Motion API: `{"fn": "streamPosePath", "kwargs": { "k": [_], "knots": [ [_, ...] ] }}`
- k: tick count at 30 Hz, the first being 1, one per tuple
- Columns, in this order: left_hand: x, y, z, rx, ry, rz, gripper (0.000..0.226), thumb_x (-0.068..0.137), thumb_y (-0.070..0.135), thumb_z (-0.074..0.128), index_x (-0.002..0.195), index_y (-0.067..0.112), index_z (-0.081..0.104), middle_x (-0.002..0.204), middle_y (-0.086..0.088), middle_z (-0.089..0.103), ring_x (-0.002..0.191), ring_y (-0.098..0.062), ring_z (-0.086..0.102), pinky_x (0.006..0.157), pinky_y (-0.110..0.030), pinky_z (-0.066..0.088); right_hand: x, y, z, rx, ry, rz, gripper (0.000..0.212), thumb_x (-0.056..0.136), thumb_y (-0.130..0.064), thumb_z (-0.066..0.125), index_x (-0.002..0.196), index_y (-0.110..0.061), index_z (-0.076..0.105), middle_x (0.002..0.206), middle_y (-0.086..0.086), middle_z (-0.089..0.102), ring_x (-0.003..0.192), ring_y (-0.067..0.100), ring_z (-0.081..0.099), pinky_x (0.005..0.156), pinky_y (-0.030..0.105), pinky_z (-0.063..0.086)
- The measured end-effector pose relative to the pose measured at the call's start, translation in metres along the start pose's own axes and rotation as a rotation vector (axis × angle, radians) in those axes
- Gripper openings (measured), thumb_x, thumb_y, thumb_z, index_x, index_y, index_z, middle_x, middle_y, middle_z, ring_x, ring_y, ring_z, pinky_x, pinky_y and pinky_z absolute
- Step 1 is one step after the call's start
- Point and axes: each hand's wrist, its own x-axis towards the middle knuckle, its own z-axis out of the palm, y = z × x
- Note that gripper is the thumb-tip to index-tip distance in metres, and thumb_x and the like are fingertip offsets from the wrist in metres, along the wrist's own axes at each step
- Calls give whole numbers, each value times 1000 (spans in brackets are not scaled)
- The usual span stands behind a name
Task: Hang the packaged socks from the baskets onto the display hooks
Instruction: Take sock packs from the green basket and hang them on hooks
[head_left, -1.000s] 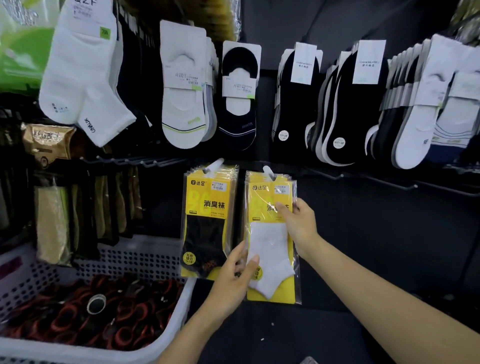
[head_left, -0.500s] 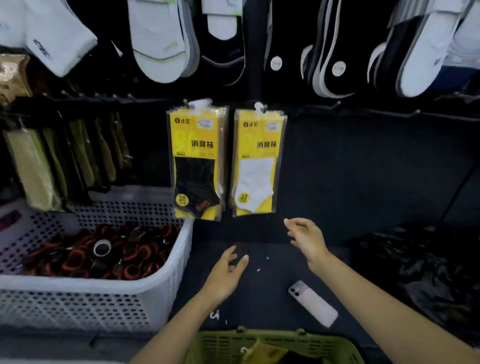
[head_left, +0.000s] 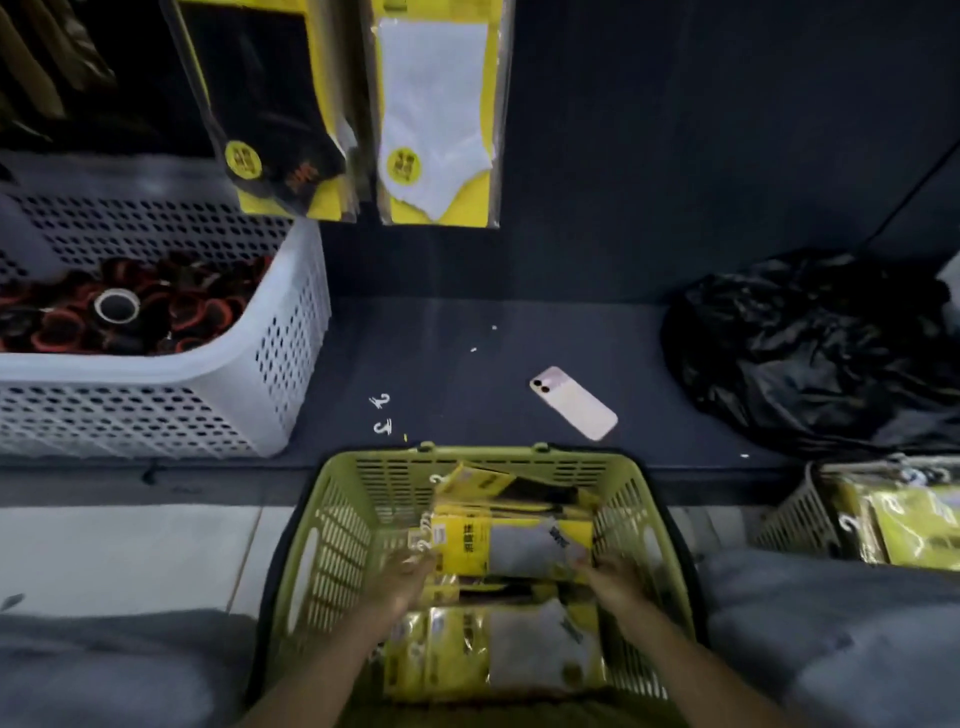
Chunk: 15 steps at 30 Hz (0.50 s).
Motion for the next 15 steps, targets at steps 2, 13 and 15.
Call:
{"fn": "streamPosePath", "kwargs": {
  "k": [2, 13, 15],
  "knots": [
    [3, -3, 1, -26, -8, -27, 56, 97, 40, 47, 142, 8, 36, 142, -16, 46, 124, -33, 50, 102, -46, 44, 5, 1, 2, -2, -7, 3, 38, 91, -20, 63, 122, 2, 58, 115, 15, 62, 104, 30, 57, 80, 33, 43],
    [50, 17, 10, 63, -18, 53, 59, 97, 35, 47, 149, 20, 24, 154, -10, 29, 134, -32, 38, 106, -51, 38, 48, 0, 20, 74, 62, 68, 76, 92, -23, 60, 151, -10, 15, 155, 15, 23, 139, 35, 30, 107, 43, 34],
    [58, 16, 10, 107, -43, 42, 62, 97, 37, 45, 151, 22, 18, 156, -9, 24, 137, -33, 34, 109, -52, 34, 55, 1, 22, 59, 68, 67, 75, 92, -24, 60, 151, -10, 15, 155, 16, 25, 138, 35, 31, 103, 41, 35]
  ]
}}
